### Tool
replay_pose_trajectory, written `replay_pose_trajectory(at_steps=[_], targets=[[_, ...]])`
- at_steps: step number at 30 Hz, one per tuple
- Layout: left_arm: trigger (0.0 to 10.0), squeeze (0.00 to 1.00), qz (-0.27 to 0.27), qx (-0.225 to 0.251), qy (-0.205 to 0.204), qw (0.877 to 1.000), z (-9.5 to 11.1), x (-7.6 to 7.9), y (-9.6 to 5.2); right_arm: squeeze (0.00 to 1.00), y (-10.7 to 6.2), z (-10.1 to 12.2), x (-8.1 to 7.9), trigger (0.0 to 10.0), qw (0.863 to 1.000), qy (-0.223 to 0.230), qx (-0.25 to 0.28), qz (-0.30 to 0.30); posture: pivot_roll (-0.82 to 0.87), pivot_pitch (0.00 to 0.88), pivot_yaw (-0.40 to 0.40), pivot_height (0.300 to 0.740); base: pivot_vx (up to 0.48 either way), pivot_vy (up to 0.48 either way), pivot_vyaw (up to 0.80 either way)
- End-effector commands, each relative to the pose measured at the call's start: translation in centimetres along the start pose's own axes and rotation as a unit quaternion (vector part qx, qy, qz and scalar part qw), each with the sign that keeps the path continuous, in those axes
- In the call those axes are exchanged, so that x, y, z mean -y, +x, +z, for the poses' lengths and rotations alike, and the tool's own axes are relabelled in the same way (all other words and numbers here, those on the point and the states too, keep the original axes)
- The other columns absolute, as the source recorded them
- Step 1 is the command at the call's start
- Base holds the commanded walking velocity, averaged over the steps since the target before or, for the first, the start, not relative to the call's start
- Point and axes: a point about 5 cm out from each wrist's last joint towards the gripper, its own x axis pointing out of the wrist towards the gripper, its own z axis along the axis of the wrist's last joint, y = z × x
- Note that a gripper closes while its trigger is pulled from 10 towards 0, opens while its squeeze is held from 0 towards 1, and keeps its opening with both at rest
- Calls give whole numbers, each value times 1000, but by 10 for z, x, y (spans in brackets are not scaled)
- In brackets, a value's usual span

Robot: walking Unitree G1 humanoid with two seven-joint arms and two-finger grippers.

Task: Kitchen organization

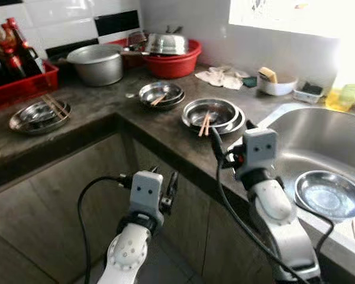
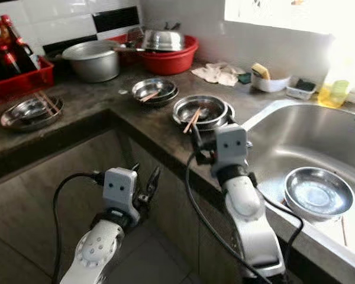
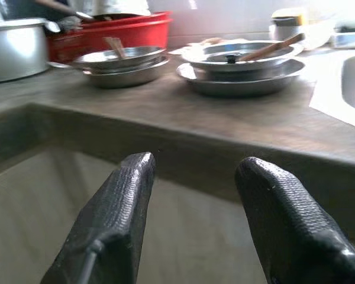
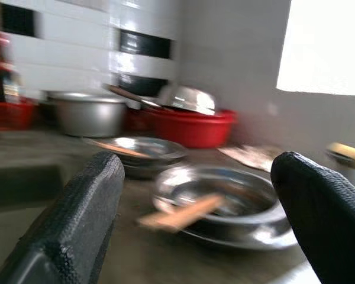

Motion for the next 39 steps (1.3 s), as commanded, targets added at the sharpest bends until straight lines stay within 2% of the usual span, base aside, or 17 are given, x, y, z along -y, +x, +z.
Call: replay_pose_trajectory(at_steps=[1,9,22,39], targets=[[10000,0,-3,7,-4,1000,2,2,-2,0,4,0,-3,10000,1000,-5,6,11,50,29,3,740,0,0,0],[10000,0,-16,27,-21,999,9,9,-3,0,23,-12,-12,10000,1000,-13,-2,24,55,38,-6,740,0,0,0],[10000,0,-33,40,-34,998,13,16,-6,0,45,-25,-3,10000,999,-40,-5,-2,63,45,-15,740,0,0,0],[10000,0,-47,52,-46,996,17,21,-7,0,58,-46,-9,10000,998,-51,-26,-9,72,55,-26,740,0,0,0]])
